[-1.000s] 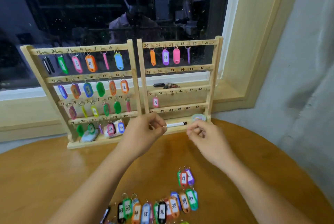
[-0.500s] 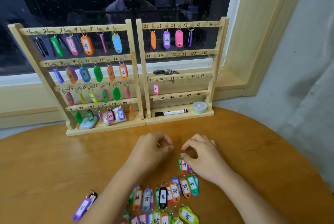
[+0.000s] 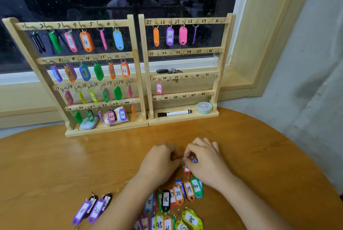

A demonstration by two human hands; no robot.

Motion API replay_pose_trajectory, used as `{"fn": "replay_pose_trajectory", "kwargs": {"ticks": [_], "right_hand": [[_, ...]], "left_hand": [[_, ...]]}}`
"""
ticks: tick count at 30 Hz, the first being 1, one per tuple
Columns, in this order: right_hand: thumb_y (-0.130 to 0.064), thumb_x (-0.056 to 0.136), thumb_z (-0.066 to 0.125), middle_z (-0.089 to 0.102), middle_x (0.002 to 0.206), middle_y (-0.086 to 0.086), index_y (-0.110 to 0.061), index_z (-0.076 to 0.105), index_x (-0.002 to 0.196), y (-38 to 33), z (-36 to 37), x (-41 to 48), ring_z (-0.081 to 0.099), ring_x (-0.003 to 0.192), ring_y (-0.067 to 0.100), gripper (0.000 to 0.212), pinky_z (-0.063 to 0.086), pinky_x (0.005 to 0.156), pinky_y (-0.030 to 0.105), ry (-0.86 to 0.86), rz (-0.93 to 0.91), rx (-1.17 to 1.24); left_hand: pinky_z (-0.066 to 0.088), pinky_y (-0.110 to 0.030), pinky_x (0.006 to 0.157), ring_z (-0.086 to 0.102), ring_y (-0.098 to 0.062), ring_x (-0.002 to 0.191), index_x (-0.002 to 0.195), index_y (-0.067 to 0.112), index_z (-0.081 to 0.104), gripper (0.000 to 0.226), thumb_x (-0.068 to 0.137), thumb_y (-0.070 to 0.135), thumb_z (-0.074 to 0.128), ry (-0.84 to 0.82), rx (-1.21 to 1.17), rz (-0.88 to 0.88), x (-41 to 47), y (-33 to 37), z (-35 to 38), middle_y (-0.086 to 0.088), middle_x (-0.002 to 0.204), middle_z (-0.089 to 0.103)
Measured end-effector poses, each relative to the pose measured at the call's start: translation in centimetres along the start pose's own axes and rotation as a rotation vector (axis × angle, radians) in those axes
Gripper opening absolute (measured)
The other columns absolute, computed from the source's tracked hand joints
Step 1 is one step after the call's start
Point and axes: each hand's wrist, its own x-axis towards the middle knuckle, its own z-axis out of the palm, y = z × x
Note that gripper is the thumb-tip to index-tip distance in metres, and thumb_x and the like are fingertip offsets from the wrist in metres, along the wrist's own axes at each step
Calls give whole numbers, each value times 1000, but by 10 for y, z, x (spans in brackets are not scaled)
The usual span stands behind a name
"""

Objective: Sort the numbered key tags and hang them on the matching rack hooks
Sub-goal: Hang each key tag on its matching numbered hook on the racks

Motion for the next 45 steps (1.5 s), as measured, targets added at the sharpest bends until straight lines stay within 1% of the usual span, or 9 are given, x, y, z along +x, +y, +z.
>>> {"fn": "replay_pose_trajectory", "kwargs": {"ticks": [6, 12, 14, 19, 26, 29, 35, 39, 45], "right_hand": [[-39, 98, 68, 54, 99, -22, -40, 64, 88, -1, 2, 1, 43, 105, 4, 10, 34, 97, 36, 31, -13, 49], [-37, 97, 72, 64, 96, -20, -38, 67, 83, 2, 0, 3, 55, 106, 3, 14, 39, 98, 38, 114, -4, 355], [-39, 98, 71, 67, 96, -19, -39, 72, 87, 1, -2, 3, 59, 104, 5, 11, 43, 101, 41, 114, -4, 443], [-35, 100, 72, 72, 94, -17, -37, 79, 95, -4, -13, 1, 63, 101, 8, 9, 50, 95, 36, 125, 3, 585], [-26, 98, 76, 76, 92, -12, -31, 82, 96, -10, -25, 0, 71, 93, 11, 8, 55, 78, 24, 155, 36, 727], [-26, 96, 78, 79, 90, -10, -28, 82, 94, -12, -37, 7, 72, 90, 12, 4, 56, 80, 27, 183, 33, 772], [-23, 94, 81, 79, 87, -6, -26, 82, 88, -10, -77, 42, 67, 81, 8, 7, 50, 74, 24, 272, -21, 789], [-25, 96, 79, 77, 85, -10, -29, 80, 87, -12, -124, 74, 62, 78, 3, 10, 45, 71, 19, 275, -80, 680], [-26, 98, 76, 76, 85, -17, -35, 78, 88, -10, -194, 133, 63, 79, -2, 15, 46, 74, 21, 475, -93, 556]], "left_hand": [[59, -28, 80, 64, 0, 87, 100, 33, 78, 8, 97, 29, 72, 18, -25, 6, 0, 0, 0, 15, 95, 71], [50, -12, 76, 66, 5, 90, 107, 37, 72, 15, 96, 28, 75, 64, -262, -29, 1, -3, -12, 19, 95, 73], [53, -15, 78, 68, 4, 90, 103, 38, 75, 16, 99, 24, 71, 29, -362, -37, 0, -2, -18, 19, 94, 76], [64, -39, 83, 73, -6, 83, 92, 33, 77, 13, 98, 22, 72, 90, -495, -68, -3, 3, -27, 12, 88, 78], [61, -36, 83, 72, -6, 87, 92, 30, 76, 12, 97, 19, 72, 146, -567, -27, -5, 12, -30, 11, 90, 77], [60, -34, 83, 73, -12, 87, 92, 25, 77, 8, 97, 19, 76, 162, -646, -15, -1, 16, -38, 5, 88, 78], [57, -26, 80, 75, -16, 85, 92, 14, 77, 5, 95, 10, 77, 198, -676, 34, 25, 36, -72, -3, 85, 79], [51, -17, 69, 71, -7, 74, 95, 12, 76, 2, 95, 11, 75, 225, -683, 57, 50, 59, -112, -1, 82, 79], [49, -27, 68, 69, -1, 67, 99, 11, 75, 11, 99, 22, 74, 263, -585, 113, 92, 90, -162, -3, 89, 81]]}}
